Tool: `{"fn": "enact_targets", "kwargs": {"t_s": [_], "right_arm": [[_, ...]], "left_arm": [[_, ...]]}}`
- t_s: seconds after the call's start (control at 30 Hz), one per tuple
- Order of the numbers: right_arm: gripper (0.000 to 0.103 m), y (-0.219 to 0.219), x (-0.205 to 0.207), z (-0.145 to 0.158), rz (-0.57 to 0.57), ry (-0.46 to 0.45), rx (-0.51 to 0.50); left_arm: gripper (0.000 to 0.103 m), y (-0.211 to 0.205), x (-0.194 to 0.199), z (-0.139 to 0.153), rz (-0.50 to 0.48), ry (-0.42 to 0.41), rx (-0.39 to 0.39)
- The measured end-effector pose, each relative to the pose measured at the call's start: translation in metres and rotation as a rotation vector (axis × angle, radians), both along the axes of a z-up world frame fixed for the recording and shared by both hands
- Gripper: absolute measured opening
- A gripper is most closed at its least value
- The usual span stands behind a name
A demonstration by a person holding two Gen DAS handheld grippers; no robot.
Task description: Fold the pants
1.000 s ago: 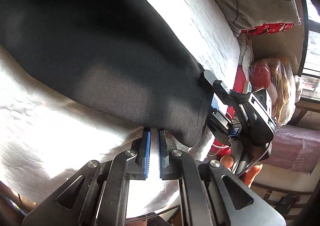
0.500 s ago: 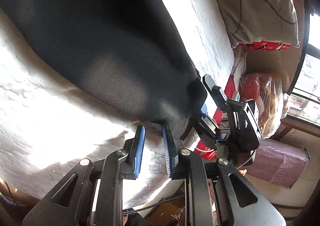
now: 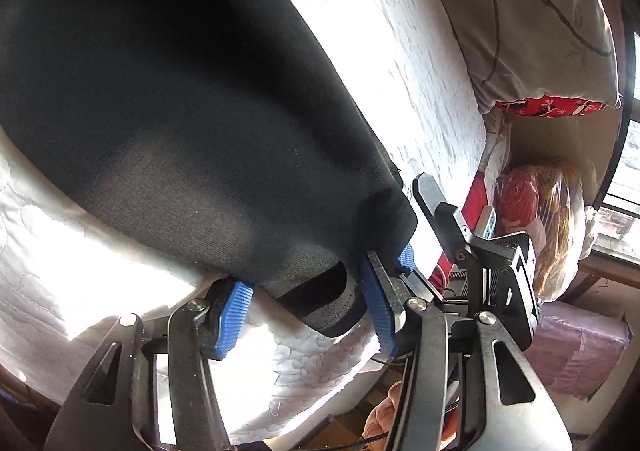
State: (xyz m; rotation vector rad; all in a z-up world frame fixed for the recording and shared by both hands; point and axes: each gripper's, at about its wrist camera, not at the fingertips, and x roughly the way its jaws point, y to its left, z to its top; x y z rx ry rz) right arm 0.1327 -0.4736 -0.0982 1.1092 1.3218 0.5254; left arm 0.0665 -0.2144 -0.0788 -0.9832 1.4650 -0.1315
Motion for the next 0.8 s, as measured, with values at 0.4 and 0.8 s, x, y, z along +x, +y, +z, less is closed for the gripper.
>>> {"fn": "enact_targets", "kwargs": {"t_s": [0.4,0.8], "right_arm": [[0.027,0.006,0.000,-0.004,-0.022,0.006,-0.020],[0.015,0.004,-0.010,-0.007,-0.109,0.036,-0.063]], "left_arm": [[0.045,0.014,-0.011,-0.018,0.034,0.055,-0.132],[0.008,0.015,0.017,-0.017,-0.051,0.034,-0.169]]}}
